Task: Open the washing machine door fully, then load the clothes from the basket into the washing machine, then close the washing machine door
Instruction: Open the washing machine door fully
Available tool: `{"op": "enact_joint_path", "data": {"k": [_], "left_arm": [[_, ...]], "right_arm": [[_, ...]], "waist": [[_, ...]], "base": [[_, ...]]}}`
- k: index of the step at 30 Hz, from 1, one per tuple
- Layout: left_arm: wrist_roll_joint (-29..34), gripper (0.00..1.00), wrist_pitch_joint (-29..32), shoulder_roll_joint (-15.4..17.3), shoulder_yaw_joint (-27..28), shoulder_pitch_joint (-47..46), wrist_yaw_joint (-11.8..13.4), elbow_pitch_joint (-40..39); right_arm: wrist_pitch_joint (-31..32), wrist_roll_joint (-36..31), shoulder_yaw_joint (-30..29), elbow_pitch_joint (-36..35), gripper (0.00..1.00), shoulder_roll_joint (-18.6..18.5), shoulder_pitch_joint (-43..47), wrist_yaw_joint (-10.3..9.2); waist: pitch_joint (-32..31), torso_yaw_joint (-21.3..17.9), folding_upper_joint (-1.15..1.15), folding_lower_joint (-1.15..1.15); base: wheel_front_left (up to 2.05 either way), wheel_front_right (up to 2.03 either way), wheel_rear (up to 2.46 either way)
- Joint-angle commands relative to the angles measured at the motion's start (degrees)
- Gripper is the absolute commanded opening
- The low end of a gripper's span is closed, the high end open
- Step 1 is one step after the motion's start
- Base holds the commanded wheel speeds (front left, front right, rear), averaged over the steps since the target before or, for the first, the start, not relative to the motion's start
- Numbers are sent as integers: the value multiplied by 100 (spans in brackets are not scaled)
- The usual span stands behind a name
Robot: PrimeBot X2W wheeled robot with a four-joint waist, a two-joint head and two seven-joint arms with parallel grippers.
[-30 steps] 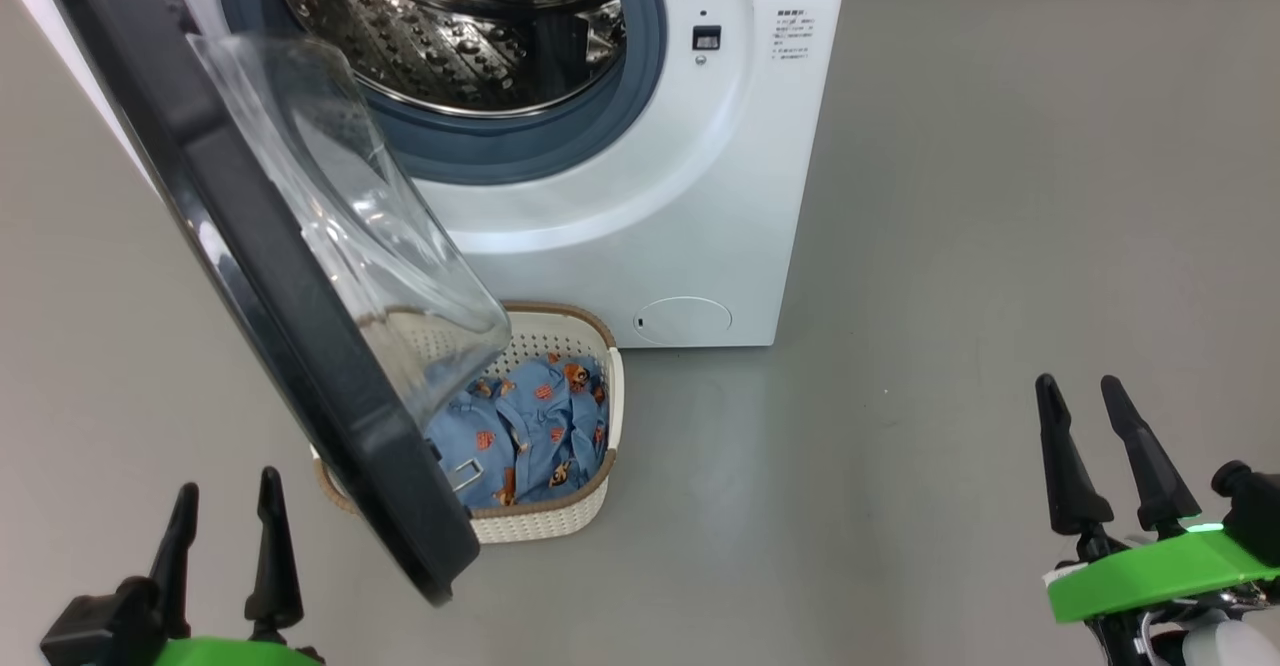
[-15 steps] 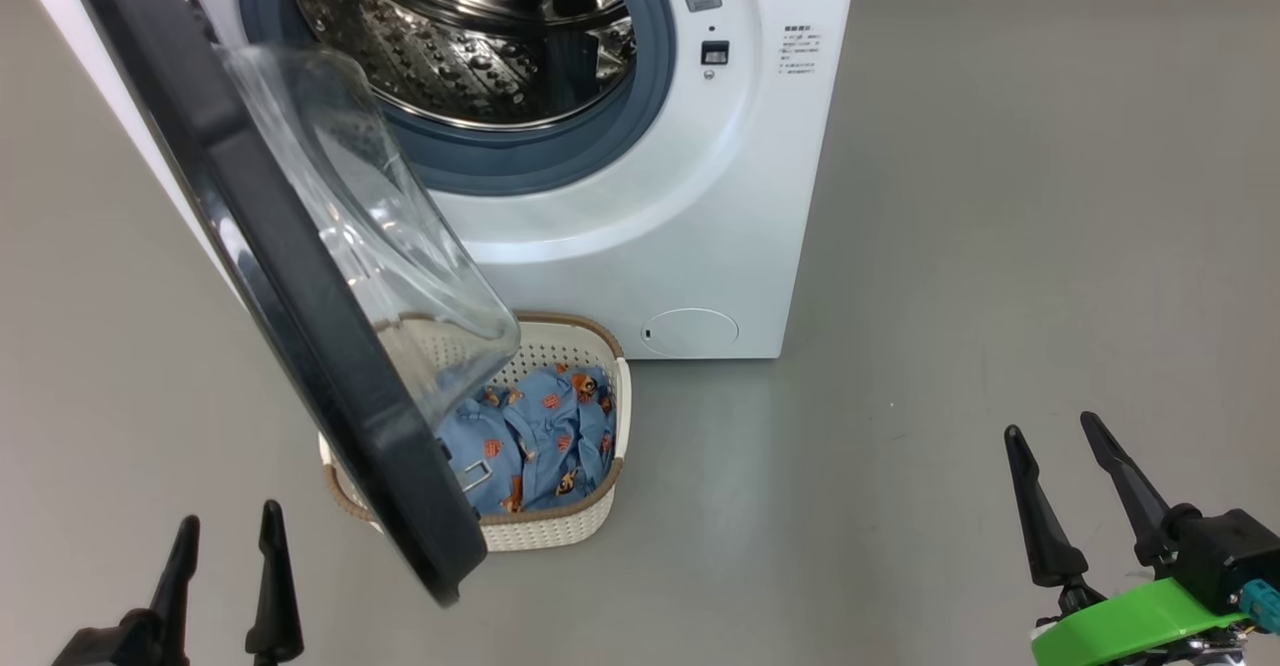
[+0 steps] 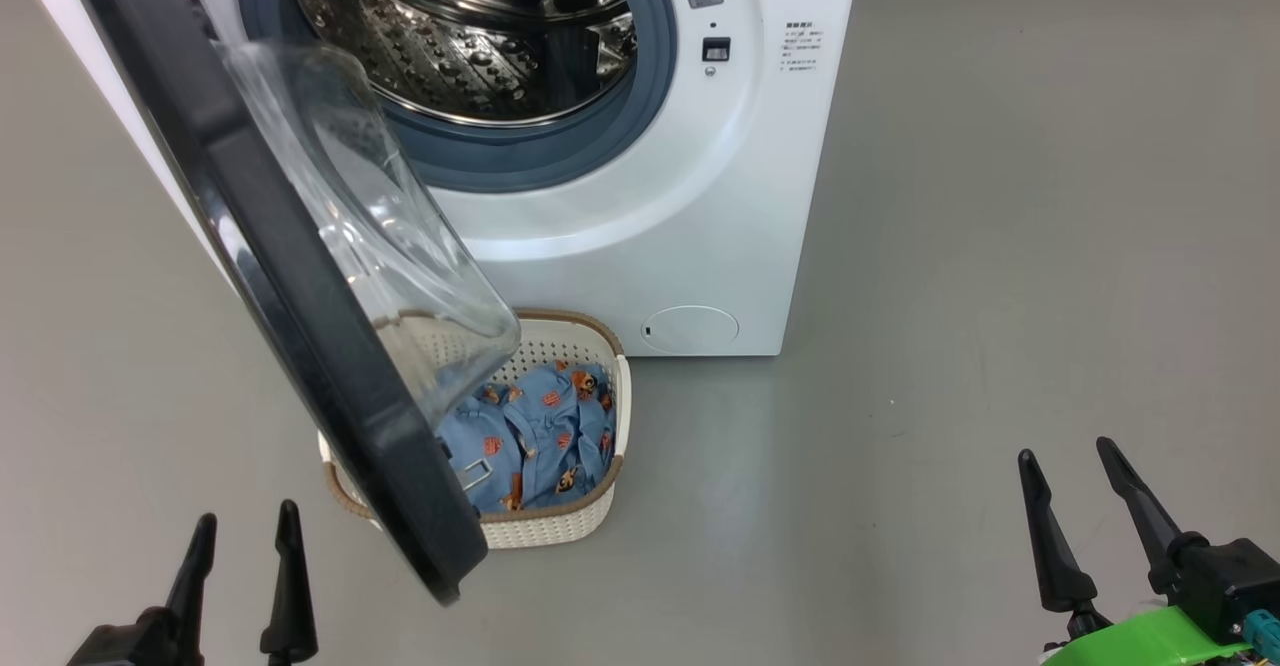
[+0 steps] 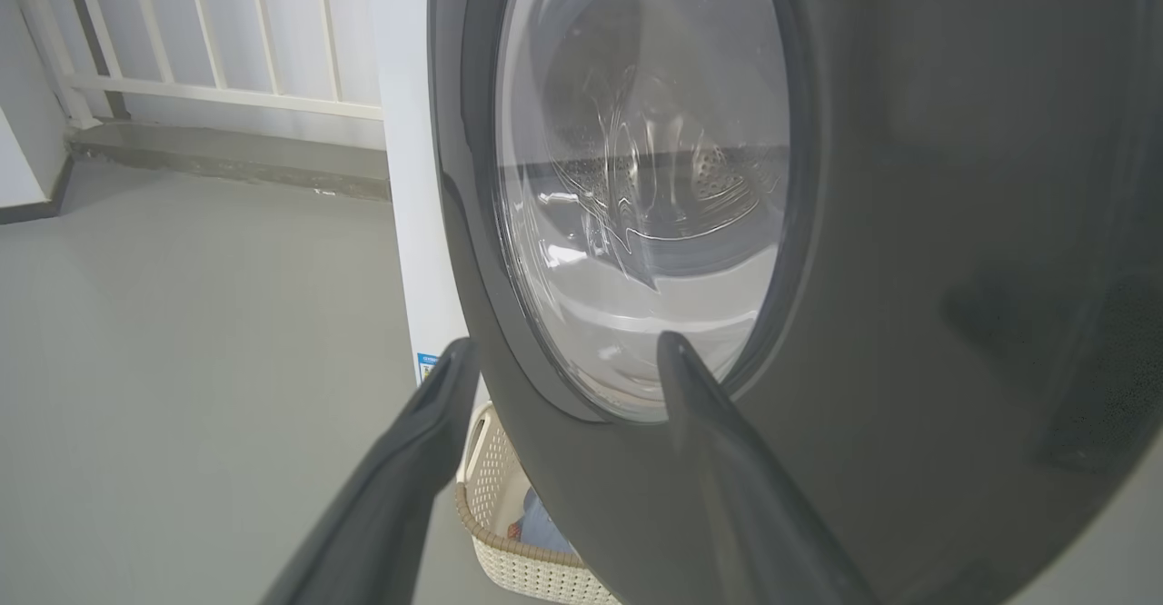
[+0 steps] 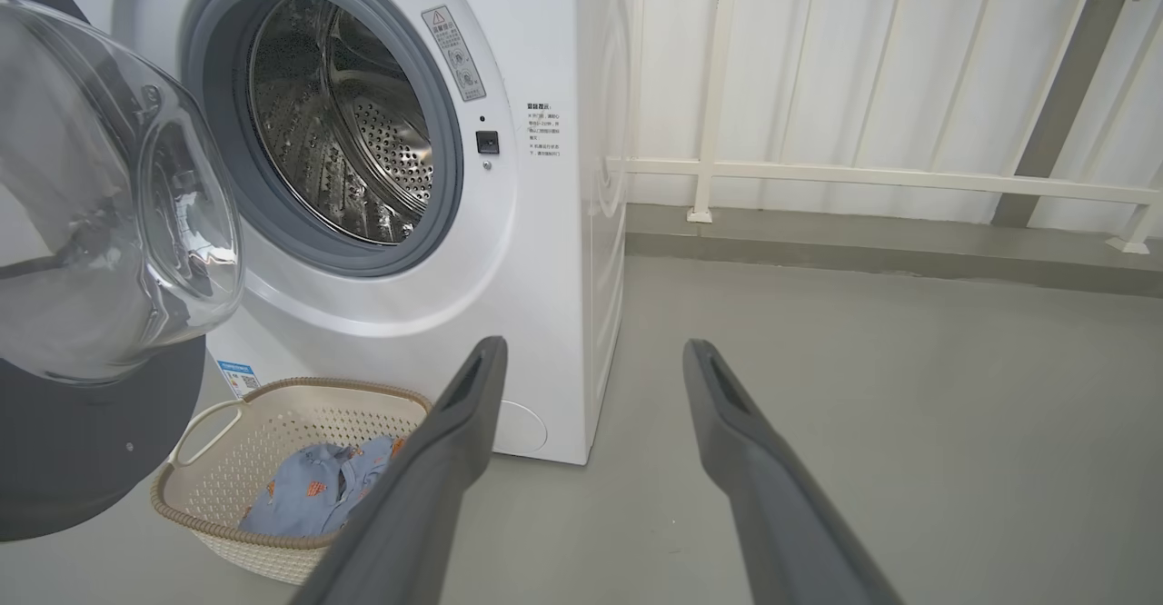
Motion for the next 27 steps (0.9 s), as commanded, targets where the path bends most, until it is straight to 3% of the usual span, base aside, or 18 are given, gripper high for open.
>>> {"op": "enact_joint_path", "data": {"k": [1,27], "left_arm": [[51,100,-37,71,164,-48,42,-181],[-2,100,-37,71,10,-104,31,-263]], "right_arm": [[-42,-49,96,-136,100,-31,-69,17],[-42,144,121,197,100,8,-186,17]], "waist": [[5,-9,0,0],[90,-20,0,0]], "base": [[0,0,0],[0,0,0]]}}
